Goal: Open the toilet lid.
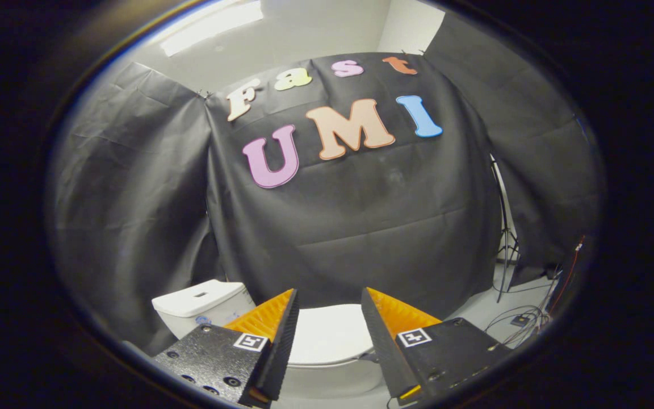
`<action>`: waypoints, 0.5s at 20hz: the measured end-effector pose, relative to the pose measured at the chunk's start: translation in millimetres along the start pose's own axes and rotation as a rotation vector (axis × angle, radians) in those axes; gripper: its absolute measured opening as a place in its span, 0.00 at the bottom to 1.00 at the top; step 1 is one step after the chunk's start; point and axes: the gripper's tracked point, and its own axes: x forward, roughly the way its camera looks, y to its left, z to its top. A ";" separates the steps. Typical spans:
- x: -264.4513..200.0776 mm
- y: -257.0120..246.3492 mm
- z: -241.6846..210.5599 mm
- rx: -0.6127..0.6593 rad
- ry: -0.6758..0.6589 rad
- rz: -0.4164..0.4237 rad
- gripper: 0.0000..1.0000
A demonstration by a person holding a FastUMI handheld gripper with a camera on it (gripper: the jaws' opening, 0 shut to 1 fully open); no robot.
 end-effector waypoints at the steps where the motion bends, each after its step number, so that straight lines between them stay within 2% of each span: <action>1: -0.2 0.0 -0.8 0.001 0.000 0.000 0.68; 10: 2.3 -2.1 -6.3 0.020 0.009 0.003 0.68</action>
